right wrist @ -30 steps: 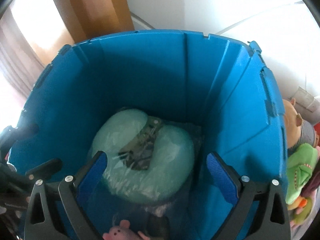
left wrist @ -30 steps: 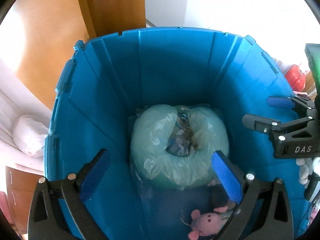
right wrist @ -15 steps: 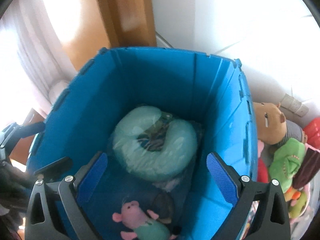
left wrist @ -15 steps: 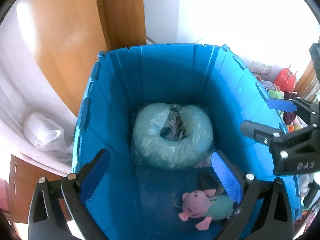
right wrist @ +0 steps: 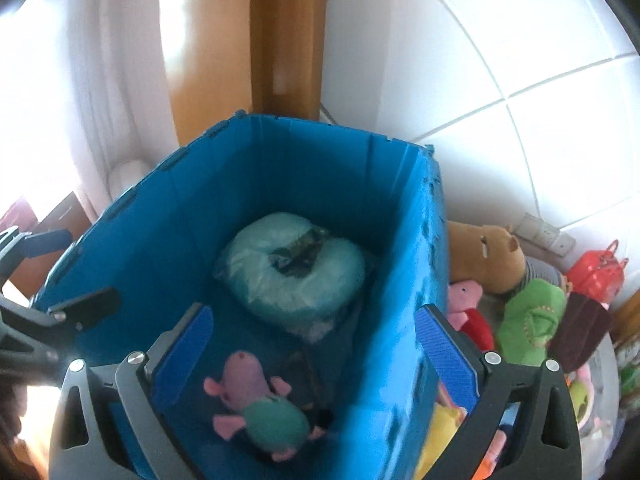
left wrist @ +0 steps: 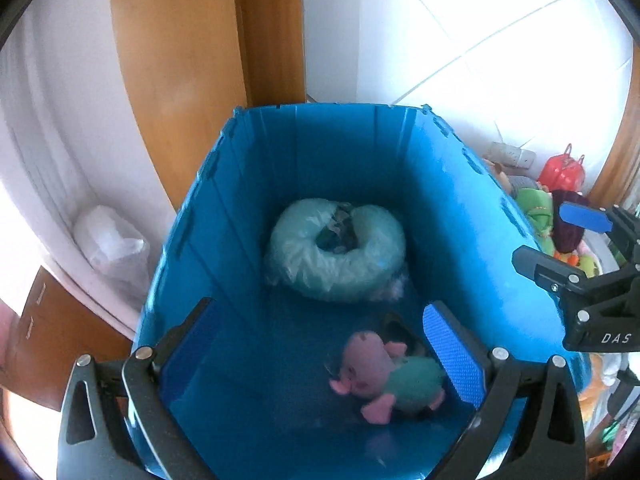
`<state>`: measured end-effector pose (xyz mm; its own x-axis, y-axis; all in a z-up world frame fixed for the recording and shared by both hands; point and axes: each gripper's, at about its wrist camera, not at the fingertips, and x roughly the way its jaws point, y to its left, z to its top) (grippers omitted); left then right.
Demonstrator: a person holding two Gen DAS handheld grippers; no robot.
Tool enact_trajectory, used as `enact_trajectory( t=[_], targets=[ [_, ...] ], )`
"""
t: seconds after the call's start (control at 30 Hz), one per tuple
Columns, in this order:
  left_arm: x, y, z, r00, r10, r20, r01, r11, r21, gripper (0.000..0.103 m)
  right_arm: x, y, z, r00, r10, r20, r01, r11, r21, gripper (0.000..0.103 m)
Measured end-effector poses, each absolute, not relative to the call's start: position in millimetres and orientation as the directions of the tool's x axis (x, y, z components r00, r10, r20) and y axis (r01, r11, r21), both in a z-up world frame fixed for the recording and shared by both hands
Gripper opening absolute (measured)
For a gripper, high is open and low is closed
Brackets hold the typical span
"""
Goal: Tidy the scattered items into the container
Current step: 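Withdraw both tools up and away from the blue crate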
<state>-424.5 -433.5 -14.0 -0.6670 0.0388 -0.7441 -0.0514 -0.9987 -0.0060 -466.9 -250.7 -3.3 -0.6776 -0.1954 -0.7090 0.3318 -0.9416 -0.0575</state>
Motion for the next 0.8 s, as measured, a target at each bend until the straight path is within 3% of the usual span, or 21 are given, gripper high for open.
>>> enact_trajectory(
  t=[0.17,0.43,0.57,0.8],
  targets=[
    [-383,-416,-16,-0.685,0.018,-0.728,-0.019,-1.0,-0.006,0.103,-417,-221,-5,-0.713,-0.218,-0.666,0.33,-0.943,-0.045,0.102],
    [-323,-389,-21,-0.731,-0.033,-0.682,0.054,-0.998,-0.009,0.103,-334,-187,-4,-0.829,-0.23,-0.509,0.306,-0.95,-0.069,0.102],
    [-299,-373,-29,-0.734,-0.021,-0.679,0.031,-1.0,-0.002,0.103,-315,-176,-21,-0.784,-0.31,-0.537,0.352,-0.936,0.025,0.102],
    [-266,-360,-35,-0.757,0.043,-0.652,-0.033,-0.999,-0.028,0.103,-275,-163,-25,-0.819,-0.284,-0.498,0.303,-0.952,0.044,0.103]
  ],
)
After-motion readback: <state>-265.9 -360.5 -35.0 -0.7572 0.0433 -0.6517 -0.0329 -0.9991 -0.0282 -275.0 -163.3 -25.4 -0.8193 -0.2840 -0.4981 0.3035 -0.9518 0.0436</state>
